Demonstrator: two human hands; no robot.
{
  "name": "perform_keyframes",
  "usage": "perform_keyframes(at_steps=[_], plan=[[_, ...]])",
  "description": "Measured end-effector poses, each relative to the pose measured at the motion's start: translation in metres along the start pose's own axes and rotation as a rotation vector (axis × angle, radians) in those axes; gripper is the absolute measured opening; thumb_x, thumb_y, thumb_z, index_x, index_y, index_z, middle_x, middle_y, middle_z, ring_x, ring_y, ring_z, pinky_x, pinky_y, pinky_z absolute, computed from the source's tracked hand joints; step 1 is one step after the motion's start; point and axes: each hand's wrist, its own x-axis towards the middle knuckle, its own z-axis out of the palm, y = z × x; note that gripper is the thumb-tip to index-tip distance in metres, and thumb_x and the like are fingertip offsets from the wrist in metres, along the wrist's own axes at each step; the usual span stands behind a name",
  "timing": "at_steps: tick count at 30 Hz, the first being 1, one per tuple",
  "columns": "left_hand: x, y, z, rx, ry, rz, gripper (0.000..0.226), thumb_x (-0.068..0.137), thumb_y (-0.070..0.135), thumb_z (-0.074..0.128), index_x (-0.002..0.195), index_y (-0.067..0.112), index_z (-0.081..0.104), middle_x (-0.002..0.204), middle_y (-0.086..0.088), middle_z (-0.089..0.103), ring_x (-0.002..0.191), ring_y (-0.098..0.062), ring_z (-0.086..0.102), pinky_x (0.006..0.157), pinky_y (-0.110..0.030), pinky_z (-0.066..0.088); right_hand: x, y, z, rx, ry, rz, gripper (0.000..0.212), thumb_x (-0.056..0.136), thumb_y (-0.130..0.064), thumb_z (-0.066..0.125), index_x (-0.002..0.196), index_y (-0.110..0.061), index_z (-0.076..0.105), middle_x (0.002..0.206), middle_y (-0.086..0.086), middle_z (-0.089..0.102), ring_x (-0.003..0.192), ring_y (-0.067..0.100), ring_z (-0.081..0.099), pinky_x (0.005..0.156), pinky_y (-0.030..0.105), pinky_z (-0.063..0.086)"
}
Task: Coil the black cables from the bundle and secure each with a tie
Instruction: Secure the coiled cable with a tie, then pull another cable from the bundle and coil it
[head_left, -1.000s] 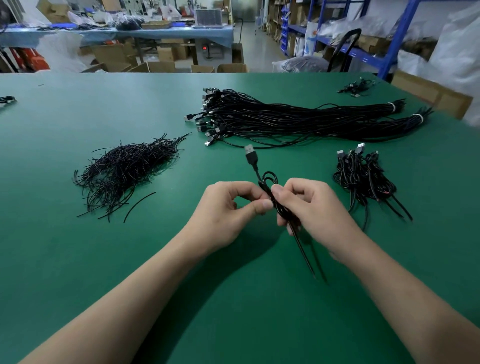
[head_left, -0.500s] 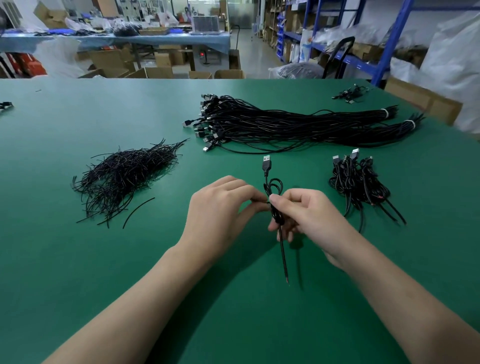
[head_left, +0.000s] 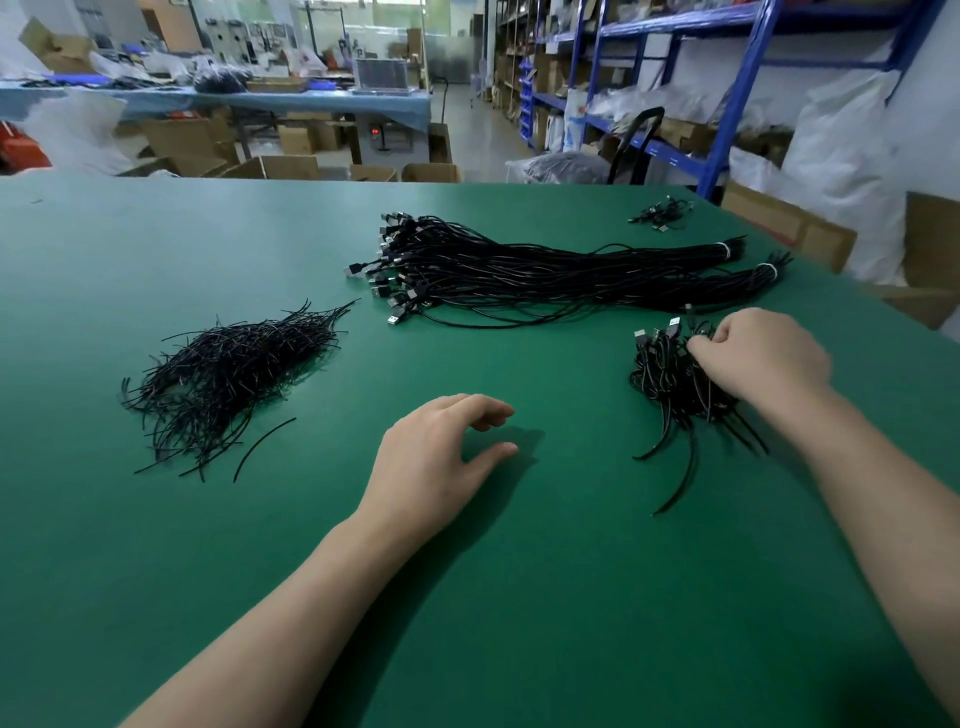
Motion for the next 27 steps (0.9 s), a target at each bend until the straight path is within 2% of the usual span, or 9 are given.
perform_keyframes(at_steps=[5,7,9,12,15,17,20,23,27], plan=[[-0.001,-0.003,0.002,-0.026,-0.011,-0.002,0.024,0.090,0.040,0.073,0.114,0.036,0.068,0.105,0.024,0.068,0.101,0.005,0.059,0.086,-0.024,0.050,0.005,0.001,0.003,-0.124,-0.039,0.008,0.039,0.095,-0.039,0.054,0.072,-0.008,0.055,0.064,0.005,0.052,0.056,0.024,0.049,0.053,0.026,0.036],[-0.001,-0.003,0.002,-0.031,-0.012,-0.003,0.022,0.092,0.039,0.071,0.114,0.035,0.069,0.106,0.024,0.068,0.100,0.005,0.059,0.087,-0.024,0.050,0.004,-0.005,-0.002,-0.117,0.039,-0.029,0.037,0.095,-0.046,0.060,0.092,-0.009,0.058,0.088,0.011,0.057,0.076,0.030,0.057,0.061,0.032,0.042],[0.000,-0.003,0.003,-0.049,-0.008,-0.019,0.020,0.094,0.039,0.068,0.114,0.034,0.069,0.107,0.023,0.068,0.100,0.005,0.060,0.087,-0.025,0.050,0.002,-0.014,-0.006,-0.084,0.148,-0.100,0.043,0.093,-0.047,0.063,0.109,-0.006,0.058,0.112,0.017,0.057,0.101,0.035,0.057,0.074,0.040,0.048],[0.008,-0.007,0.006,-0.072,-0.021,-0.062,0.023,0.096,0.041,0.064,0.117,0.031,0.068,0.113,0.019,0.067,0.105,0.001,0.060,0.089,-0.029,0.050,-0.007,-0.040,-0.007,0.013,0.228,-0.304,0.033,0.094,-0.044,0.063,0.102,-0.012,0.061,0.110,0.012,0.057,0.105,0.031,0.054,0.082,0.039,0.045],[0.033,-0.016,0.009,0.001,-0.123,-0.104,0.038,0.100,0.041,0.058,0.133,0.024,0.061,0.132,0.008,0.061,0.122,-0.011,0.055,0.102,-0.033,0.045,-0.022,-0.076,0.010,0.079,0.108,-0.479,0.031,0.096,-0.045,0.059,0.105,-0.016,0.063,0.113,0.008,0.057,0.109,0.028,0.054,0.089,0.039,0.046],[0.057,-0.025,0.012,0.121,-0.203,-0.104,0.045,0.103,0.034,0.053,0.144,0.017,0.051,0.148,-0.001,0.050,0.135,-0.023,0.045,0.113,-0.038,0.036,-0.032,-0.099,0.031,0.064,-0.026,-0.550,0.038,0.100,-0.046,0.053,0.122,-0.015,0.060,0.126,0.008,0.055,0.121,0.026,0.051,0.099,0.040,0.044],[0.093,-0.040,0.016,0.268,-0.251,-0.127,0.050,0.104,0.022,0.046,0.153,0.015,0.039,0.161,-0.005,0.034,0.142,-0.033,0.035,0.115,-0.047,0.034,-0.042,-0.117,0.064,0.040,-0.171,-0.577,0.053,0.104,-0.046,0.044,0.146,-0.013,0.045,0.151,0.006,0.042,0.141,0.023,0.036,0.113,0.039,0.033],[0.121,-0.058,0.024,0.352,-0.244,-0.157,0.052,0.104,0.017,0.042,0.156,0.018,0.036,0.163,-0.003,0.033,0.141,-0.034,0.036,0.111,-0.048,0.038,-0.043,-0.123,0.085,0.056,-0.237,-0.556,0.058,0.107,-0.045,0.037,0.154,-0.012,0.034,0.165,0.006,0.025,0.154,0.020,0.016,0.122,0.038,0.018],[0.148,-0.074,0.034,0.331,-0.162,-0.187,0.041,0.104,0.023,0.051,0.145,0.021,0.054,0.145,-0.006,0.052,0.131,-0.033,0.045,0.104,-0.044,0.042,-0.031,-0.128,0.097,0.026,-0.282,-0.583,0.055,0.108,-0.042,0.032,0.154,-0.011,0.034,0.166,0.007,0.024,0.155,0.020,0.014,0.124,0.041,0.015]])
